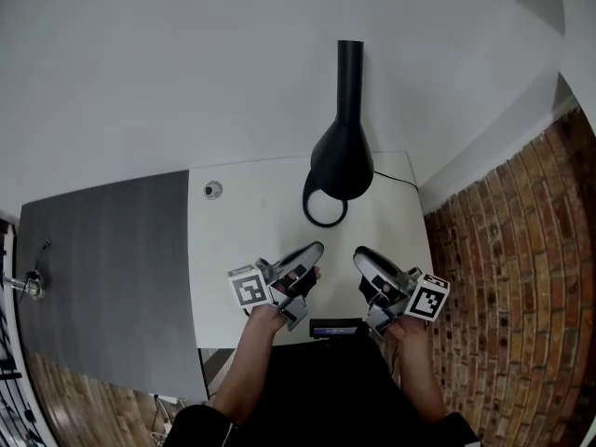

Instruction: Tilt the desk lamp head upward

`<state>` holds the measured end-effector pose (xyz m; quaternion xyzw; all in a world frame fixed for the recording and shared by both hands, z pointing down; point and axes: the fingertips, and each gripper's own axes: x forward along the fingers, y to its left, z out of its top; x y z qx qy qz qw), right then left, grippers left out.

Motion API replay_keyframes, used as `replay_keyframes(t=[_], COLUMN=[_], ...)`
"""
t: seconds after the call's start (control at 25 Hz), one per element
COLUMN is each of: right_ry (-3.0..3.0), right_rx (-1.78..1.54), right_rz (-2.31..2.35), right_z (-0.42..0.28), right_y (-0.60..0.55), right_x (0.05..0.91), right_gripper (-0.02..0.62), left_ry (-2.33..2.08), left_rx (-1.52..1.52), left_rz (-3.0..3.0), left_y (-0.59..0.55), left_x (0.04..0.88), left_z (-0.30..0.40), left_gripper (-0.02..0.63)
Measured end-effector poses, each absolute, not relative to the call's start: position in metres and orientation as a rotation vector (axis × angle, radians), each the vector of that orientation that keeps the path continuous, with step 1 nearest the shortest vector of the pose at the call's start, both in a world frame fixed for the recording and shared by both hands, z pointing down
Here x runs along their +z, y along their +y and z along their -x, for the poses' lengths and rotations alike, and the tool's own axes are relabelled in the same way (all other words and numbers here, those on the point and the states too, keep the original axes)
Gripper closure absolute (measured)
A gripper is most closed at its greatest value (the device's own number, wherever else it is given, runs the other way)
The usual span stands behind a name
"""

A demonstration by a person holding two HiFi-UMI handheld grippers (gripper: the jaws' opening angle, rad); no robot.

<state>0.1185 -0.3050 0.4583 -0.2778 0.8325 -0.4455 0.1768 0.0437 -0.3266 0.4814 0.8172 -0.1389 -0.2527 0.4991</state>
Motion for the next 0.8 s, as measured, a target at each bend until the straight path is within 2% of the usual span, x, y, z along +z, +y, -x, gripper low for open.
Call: replay_keyframes(t=[0.4, 0.72, 0.76, 0.8], right_ry=[2.370, 2.400, 2.405, 2.409], right_rx=[-1.318, -1.344, -1.345, -1.345], right_rz=[0.715, 0.655, 0.648, 0.641], right_z=[-0.125, -0.132, -0.132, -0.132], right_y=[-0.335, -0.362, -0.364, -0.366], right_x=[0.473, 0.484, 0.485, 0.486], right_gripper=[0.488, 0.480, 0.475, 0.471], left_ry=[-0.459, -0.523, -0.531, -0.540], left_rx=[-0.562, -0.519, -0.516, -0.508], left_rz=[-1.940, -1.858, -1.836, -1.818], left_y=[-0.357, -0.398, -0.403, -0.407], left_x=[0.523, 0.589, 0.599, 0.609], left_z=[-0.059, -0.078, -0.080, -0.082], left_gripper=[0.591, 0.589, 0.582, 0.542])
